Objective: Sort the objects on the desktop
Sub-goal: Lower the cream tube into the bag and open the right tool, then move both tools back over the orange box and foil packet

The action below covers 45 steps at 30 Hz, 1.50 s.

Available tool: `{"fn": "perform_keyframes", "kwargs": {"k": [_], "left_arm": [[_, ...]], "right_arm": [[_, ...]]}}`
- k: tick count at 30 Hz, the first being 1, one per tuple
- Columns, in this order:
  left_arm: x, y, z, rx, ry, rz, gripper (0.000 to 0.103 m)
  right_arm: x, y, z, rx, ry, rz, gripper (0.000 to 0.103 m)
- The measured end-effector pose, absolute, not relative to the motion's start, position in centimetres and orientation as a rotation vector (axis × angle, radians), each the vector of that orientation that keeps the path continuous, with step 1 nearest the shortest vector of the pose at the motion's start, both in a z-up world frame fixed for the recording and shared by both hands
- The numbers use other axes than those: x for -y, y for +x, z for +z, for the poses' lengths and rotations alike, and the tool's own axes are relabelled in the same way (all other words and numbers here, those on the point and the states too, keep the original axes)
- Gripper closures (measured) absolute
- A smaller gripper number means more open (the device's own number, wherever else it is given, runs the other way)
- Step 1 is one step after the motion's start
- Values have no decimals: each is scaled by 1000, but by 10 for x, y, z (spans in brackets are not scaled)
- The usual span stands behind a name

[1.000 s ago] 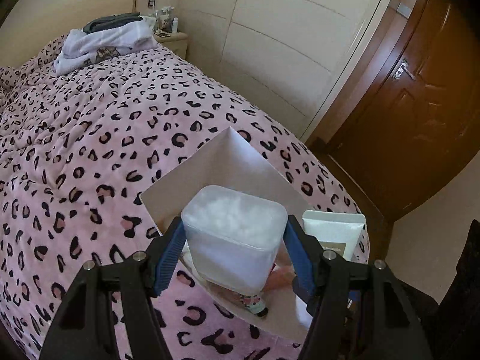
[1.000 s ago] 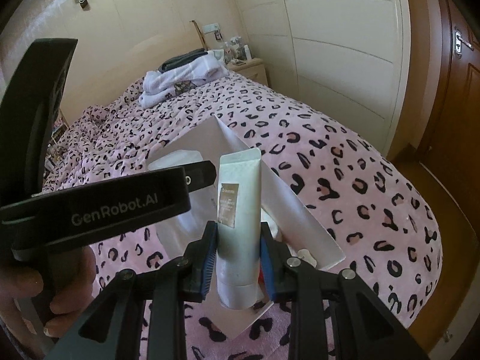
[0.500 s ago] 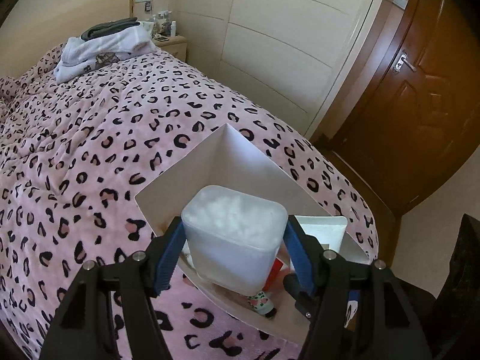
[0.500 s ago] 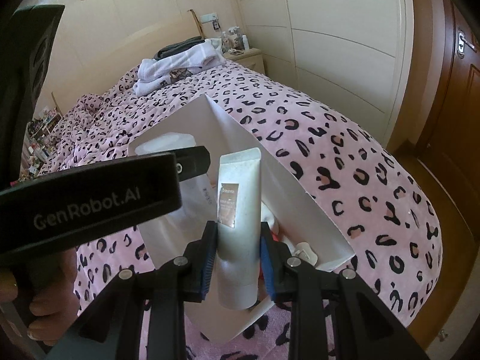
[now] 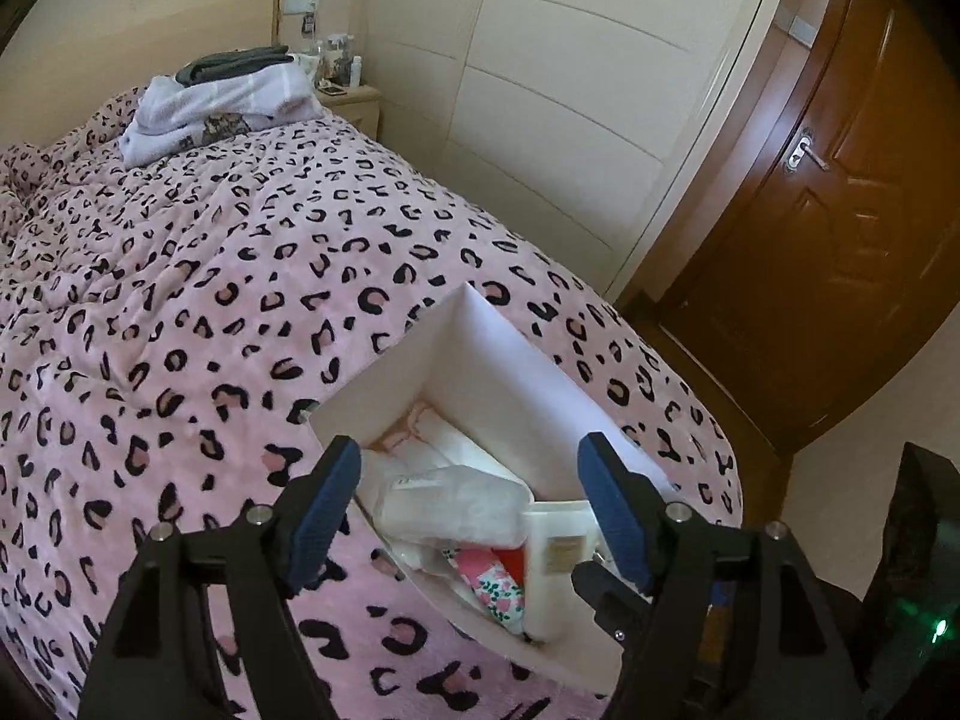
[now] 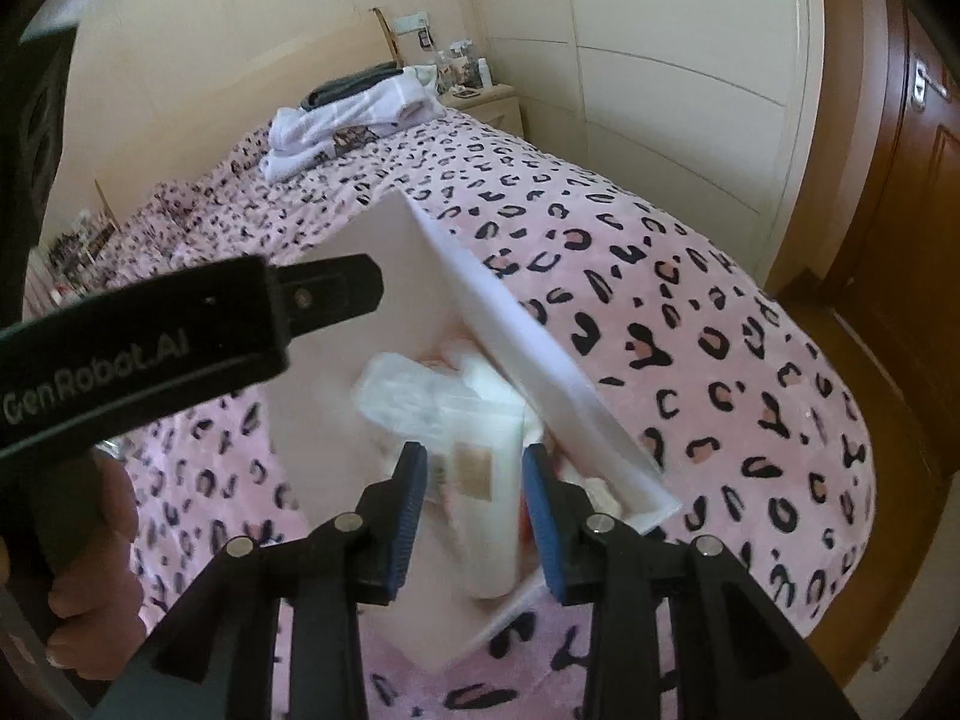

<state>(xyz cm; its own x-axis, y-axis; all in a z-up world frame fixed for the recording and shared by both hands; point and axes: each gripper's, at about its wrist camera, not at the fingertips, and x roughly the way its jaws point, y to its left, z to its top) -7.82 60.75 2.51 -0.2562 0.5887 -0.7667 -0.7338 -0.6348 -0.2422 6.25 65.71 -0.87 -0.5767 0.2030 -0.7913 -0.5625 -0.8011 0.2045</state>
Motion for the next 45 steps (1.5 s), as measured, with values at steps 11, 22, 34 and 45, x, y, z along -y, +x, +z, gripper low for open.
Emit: {"fn": "perform_keyframes", "kwargs": {"k": [11, 22, 34, 45], "left_arm": [[-523, -51, 63, -238, -1016, 2188, 22], [-381, -8, 77, -179, -1016, 2390, 21], [-269, 23, 70, -153, -1124, 2537, 21], [-207, 39, 63, -109, -1196, 2643, 21]], "right_arm": [[-626, 89, 37, -592, -1026, 2425, 69], [-522, 109, 69, -495, -1024, 2576, 69], [-411, 99, 65, -464, -1123, 2753, 69], [-346, 88, 59, -419, -1208, 2837, 69]]}}
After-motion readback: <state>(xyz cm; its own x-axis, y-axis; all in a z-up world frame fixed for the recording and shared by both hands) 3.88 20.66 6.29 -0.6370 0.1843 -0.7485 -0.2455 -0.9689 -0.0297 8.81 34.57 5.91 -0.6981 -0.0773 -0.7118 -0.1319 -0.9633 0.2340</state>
